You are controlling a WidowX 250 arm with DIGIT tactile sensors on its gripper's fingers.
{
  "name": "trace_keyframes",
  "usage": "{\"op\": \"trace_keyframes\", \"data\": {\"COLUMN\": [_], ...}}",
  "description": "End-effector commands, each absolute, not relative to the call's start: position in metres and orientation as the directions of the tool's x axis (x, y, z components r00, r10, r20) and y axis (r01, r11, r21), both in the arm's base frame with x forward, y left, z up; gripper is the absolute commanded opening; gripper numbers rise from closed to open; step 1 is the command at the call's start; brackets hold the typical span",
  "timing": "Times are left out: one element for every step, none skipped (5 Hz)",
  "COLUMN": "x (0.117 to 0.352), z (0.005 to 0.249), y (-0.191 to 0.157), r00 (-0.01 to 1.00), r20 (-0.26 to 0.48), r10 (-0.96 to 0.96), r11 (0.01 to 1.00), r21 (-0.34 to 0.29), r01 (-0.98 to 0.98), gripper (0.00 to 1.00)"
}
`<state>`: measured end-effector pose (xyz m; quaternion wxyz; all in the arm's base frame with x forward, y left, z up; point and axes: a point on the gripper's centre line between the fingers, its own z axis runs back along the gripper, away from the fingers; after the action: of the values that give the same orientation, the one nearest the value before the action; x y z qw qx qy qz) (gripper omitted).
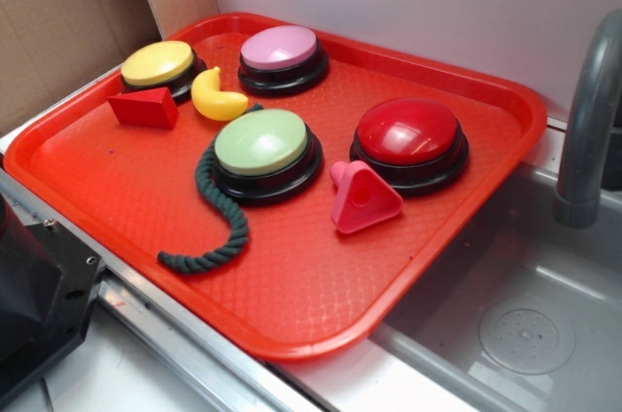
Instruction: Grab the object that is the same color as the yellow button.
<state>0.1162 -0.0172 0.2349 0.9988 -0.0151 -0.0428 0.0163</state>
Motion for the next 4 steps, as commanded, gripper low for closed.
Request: {"op": "trace_keyframes", "data": {"x": [0.116,0.140,0.160,0.185], "z": [0.235,0.224,0.210,0.189], "y": [-0.017,-0.011,-0.002,0.010], "r00": [0.996,0.976,0.925,0.808], "r20": [0.085,0.023,-0.019,-0.046], "r10": [0.034,0.216,0.379,0.587], "r11": [0.999,0.974,0.919,0.803], "r21": [-0.032,-0.081,-0.112,-0.098], "r01": [-0.031,-0.214,-0.379,-0.588], "gripper": [1.00,1.00,1.00,1.00]}}
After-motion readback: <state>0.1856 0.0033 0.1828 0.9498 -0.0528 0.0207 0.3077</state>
